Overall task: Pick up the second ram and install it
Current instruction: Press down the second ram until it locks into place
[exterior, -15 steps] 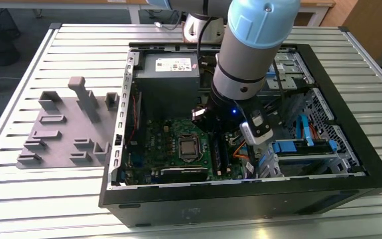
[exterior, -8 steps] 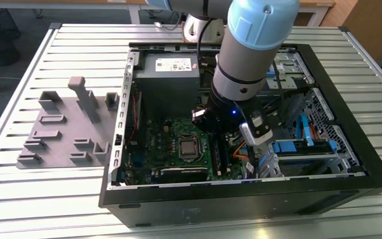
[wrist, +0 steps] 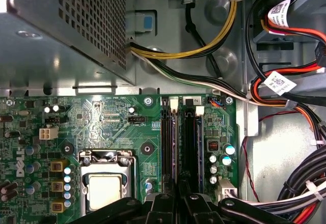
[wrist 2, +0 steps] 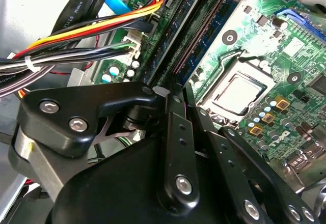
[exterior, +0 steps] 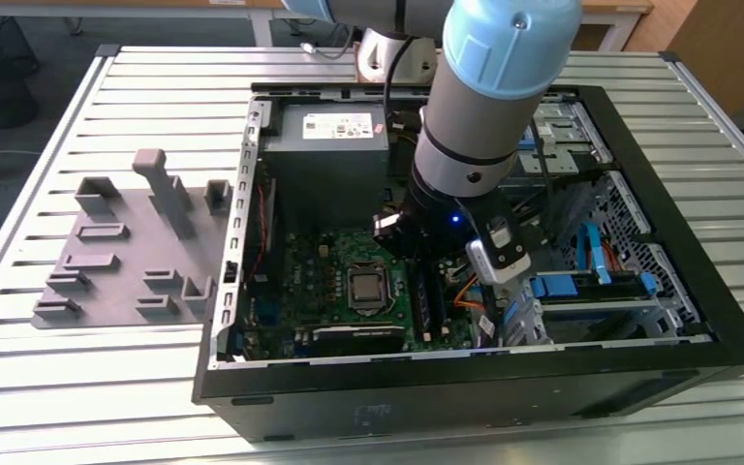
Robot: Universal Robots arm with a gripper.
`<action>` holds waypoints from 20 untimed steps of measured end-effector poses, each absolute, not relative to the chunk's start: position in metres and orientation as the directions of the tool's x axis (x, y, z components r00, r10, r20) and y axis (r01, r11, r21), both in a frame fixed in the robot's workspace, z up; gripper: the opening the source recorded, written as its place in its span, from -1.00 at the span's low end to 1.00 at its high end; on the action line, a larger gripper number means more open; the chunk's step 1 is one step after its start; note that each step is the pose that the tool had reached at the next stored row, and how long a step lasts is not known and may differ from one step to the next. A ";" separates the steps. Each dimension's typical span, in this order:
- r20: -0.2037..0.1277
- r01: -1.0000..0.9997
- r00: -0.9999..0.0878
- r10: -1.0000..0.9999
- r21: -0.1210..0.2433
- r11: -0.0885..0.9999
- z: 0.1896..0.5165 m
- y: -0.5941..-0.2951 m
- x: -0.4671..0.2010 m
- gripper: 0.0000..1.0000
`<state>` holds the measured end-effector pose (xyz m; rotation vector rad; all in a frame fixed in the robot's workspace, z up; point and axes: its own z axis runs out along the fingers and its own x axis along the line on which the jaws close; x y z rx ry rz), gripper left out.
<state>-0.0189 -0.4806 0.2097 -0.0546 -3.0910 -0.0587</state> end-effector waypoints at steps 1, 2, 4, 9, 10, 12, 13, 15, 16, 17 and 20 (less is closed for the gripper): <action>0.050 0.036 -0.998 0.034 0.037 0.999 0.210 -0.481 -0.019 -0.73; 0.050 0.036 -0.998 0.034 0.037 0.999 0.210 -0.481 -0.019 -0.73; 0.050 0.036 -0.998 0.034 0.037 0.999 0.210 -0.481 -0.019 -0.73; 0.050 0.036 -0.998 0.034 0.037 0.999 0.210 -0.481 -0.019 -0.73; 0.050 0.036 -0.998 0.034 0.037 0.999 0.210 -0.481 -0.019 -0.73; 0.050 0.036 -0.998 0.034 0.037 0.999 0.210 -0.481 -0.019 -0.70; 0.050 0.036 -0.998 0.034 0.037 0.999 0.210 -0.481 -0.019 -0.58; 0.050 0.036 -0.998 0.034 0.037 0.999 0.210 -0.481 -0.019 -0.58; 0.050 0.036 -0.998 0.034 0.037 0.999 0.210 -0.481 -0.019 -0.58; 0.050 0.036 -0.998 0.034 0.037 0.999 0.210 -0.481 -0.019 -0.58; 0.050 0.036 -0.998 0.034 0.037 0.999 0.215 -0.481 -0.019 -0.58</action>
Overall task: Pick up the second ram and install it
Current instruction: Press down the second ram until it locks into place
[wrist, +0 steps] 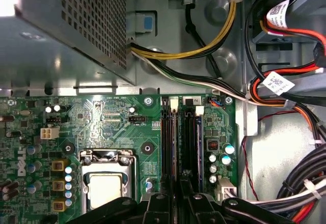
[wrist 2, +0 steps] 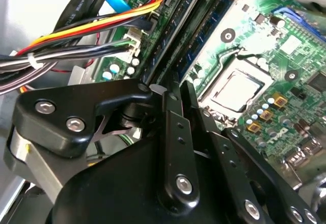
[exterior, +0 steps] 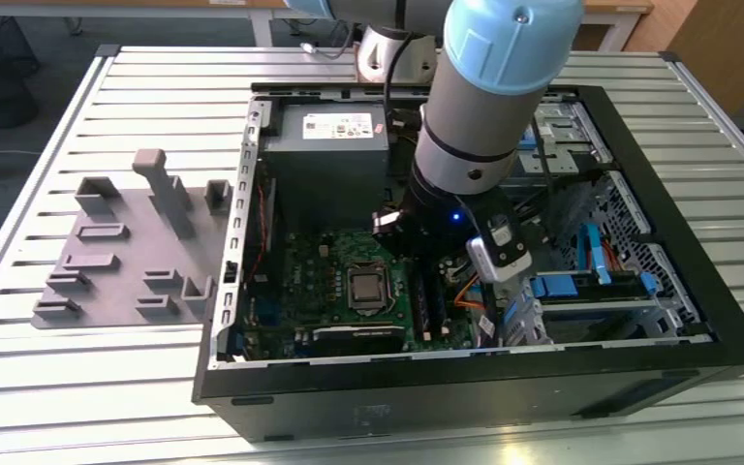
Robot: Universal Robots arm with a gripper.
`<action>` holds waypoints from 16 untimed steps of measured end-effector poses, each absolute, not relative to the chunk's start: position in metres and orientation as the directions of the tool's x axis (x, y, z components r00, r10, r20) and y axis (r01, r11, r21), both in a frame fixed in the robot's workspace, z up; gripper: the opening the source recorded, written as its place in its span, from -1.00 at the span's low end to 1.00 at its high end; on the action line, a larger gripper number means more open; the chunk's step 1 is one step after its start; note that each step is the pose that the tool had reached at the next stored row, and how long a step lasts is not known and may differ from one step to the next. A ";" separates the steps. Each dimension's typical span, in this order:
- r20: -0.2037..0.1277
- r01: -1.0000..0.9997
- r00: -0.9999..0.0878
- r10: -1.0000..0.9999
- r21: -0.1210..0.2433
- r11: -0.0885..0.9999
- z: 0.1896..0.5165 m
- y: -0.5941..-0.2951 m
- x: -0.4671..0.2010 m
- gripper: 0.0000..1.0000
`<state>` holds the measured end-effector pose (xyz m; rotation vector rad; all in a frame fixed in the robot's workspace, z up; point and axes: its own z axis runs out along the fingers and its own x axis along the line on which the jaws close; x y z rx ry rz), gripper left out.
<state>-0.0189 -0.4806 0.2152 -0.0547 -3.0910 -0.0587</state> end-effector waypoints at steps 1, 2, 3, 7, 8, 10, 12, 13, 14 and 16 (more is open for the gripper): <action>0.050 0.036 -0.998 0.034 0.037 0.999 0.218 -0.481 -0.019 -0.58; 0.050 0.036 -0.998 0.034 0.037 0.999 0.221 -0.481 -0.019 -0.58; 0.050 0.036 -0.998 0.034 0.037 0.999 0.224 -0.481 -0.019 -0.58; 0.051 0.036 -0.998 0.034 0.037 0.999 0.231 -0.481 -0.019 -0.58; 0.051 0.036 -0.998 0.034 0.037 0.999 0.233 -0.481 -0.019 -0.58; 0.052 0.036 -0.998 0.034 0.036 0.999 0.235 -0.481 -0.019 -0.58; 0.052 0.036 -0.998 0.034 0.037 0.999 0.235 -0.481 -0.019 -0.58; 0.052 0.036 -0.998 0.034 0.037 0.999 0.236 -0.481 -0.019 -0.61; 0.052 0.036 -0.998 0.034 0.037 0.999 0.236 -0.481 -0.019 -0.74; 0.052 0.036 -0.998 0.034 0.037 0.999 0.236 -0.481 -0.019 -0.79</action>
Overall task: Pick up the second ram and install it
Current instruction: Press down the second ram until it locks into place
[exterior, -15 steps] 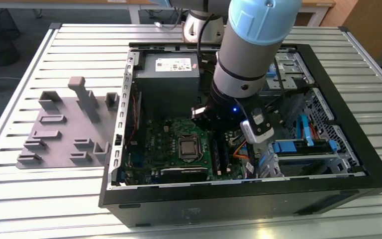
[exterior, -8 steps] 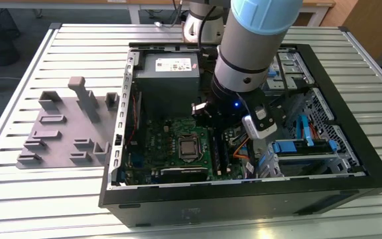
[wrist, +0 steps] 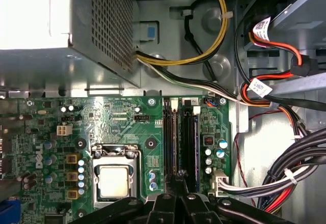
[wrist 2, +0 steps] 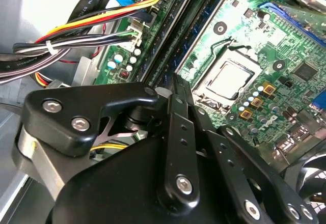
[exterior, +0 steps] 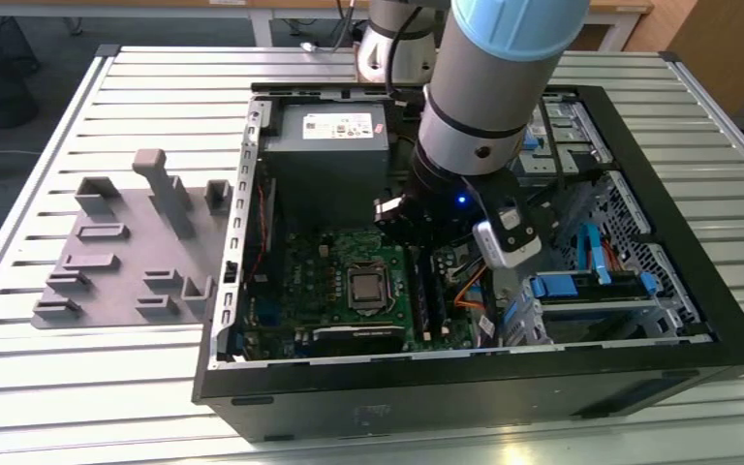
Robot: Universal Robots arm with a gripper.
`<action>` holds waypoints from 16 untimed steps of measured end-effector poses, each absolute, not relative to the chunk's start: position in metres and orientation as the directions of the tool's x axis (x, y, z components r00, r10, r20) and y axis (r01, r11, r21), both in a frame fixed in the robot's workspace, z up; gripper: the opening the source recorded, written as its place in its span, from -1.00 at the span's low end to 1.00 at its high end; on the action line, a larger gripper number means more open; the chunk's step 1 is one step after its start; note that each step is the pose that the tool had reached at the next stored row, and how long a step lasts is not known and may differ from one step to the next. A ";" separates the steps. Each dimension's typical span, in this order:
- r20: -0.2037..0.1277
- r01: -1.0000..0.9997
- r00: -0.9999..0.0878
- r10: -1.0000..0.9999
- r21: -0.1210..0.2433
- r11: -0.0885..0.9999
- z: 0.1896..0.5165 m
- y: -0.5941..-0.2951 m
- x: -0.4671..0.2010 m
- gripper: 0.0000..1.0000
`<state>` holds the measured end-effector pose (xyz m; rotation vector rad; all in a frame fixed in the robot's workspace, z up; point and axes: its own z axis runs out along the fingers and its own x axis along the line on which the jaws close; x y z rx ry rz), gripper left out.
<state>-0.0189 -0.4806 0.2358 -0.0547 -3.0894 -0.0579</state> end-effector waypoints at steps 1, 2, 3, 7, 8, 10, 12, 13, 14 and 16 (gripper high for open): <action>0.052 0.036 -0.998 0.034 0.037 0.999 0.236 -0.481 -0.019 -0.79; 0.052 0.036 -0.998 0.034 0.037 0.999 0.236 -0.481 -0.019 -0.79; 0.052 0.036 -0.998 0.034 0.037 0.999 0.236 -0.481 -0.019 -0.79; 0.052 0.036 -0.998 0.034 0.036 0.999 0.229 -0.481 -0.019 -0.79; 0.052 0.036 -0.998 0.034 0.036 0.999 0.227 -0.481 -0.019 -0.79; 0.052 0.036 -0.998 0.034 0.036 0.999 0.225 -0.481 -0.019 -0.79; 0.052 0.036 -0.998 0.034 0.036 0.999 0.225 -0.481 -0.019 -0.79; 0.052 0.036 -0.998 0.034 0.037 0.999 0.224 -0.481 -0.019 -0.79; 0.052 0.036 -0.998 0.034 0.037 0.999 0.224 -0.481 -0.019 -0.79; 0.052 0.036 -0.998 0.034 0.036 0.999 0.222 -0.481 -0.019 -0.79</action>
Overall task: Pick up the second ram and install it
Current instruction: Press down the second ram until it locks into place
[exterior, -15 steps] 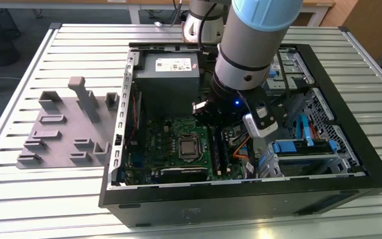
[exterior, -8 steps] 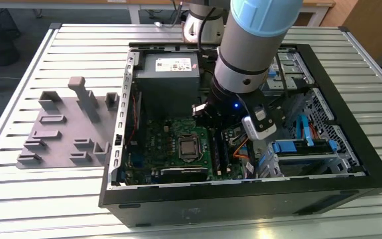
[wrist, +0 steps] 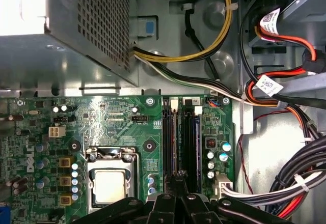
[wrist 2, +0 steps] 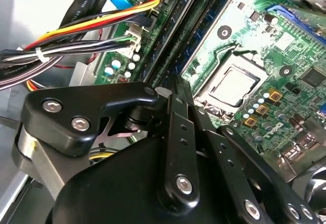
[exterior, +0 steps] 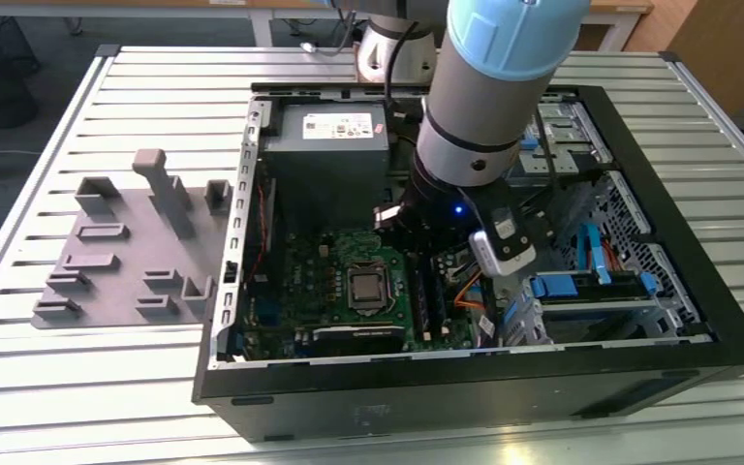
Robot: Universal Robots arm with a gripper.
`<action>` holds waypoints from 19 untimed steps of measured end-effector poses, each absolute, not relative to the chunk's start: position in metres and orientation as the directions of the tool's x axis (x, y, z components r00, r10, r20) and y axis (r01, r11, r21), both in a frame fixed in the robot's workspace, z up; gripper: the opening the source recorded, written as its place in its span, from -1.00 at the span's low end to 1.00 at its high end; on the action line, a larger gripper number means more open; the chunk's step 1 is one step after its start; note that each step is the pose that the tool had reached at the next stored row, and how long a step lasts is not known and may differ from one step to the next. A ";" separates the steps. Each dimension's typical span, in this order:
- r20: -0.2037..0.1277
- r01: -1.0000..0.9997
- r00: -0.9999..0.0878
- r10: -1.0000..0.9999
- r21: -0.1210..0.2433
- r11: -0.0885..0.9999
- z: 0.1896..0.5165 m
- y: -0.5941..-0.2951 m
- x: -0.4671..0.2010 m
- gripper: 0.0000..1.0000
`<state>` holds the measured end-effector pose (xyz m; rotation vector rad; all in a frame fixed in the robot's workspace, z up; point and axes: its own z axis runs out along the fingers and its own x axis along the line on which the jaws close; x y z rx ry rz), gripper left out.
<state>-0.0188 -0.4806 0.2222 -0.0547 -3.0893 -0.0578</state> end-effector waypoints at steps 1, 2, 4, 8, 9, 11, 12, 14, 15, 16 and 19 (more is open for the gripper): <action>0.052 0.036 -0.998 0.034 0.036 0.999 0.221 -0.481 -0.019 -0.79; 0.052 0.036 -0.998 0.034 0.036 0.999 0.221 -0.481 -0.019 -0.79; 0.052 0.036 -0.998 0.034 0.036 0.999 0.219 -0.481 -0.019 -0.79; 0.052 0.036 -0.998 0.034 0.036 0.999 0.216 -0.481 -0.019 -0.79; 0.052 0.036 -0.998 0.034 0.035 0.999 0.216 -0.481 -0.019 -0.79; 0.052 0.036 -0.998 0.034 0.035 0.999 0.215 -0.481 -0.019 -0.79; 0.052 0.036 -0.998 0.034 0.035 0.999 0.215 -0.481 -0.019 -0.79; 0.051 0.036 -0.998 0.034 0.039 0.999 0.218 -0.480 -0.018 -0.79; 0.051 0.036 -0.998 0.034 0.039 0.999 0.221 -0.480 -0.018 -0.79; 0.052 0.036 -0.998 0.034 0.037 0.999 0.225 -0.481 -0.019 -0.79; 0.052 0.036 -0.998 0.034 0.037 0.999 0.233 -0.481 -0.019 -0.79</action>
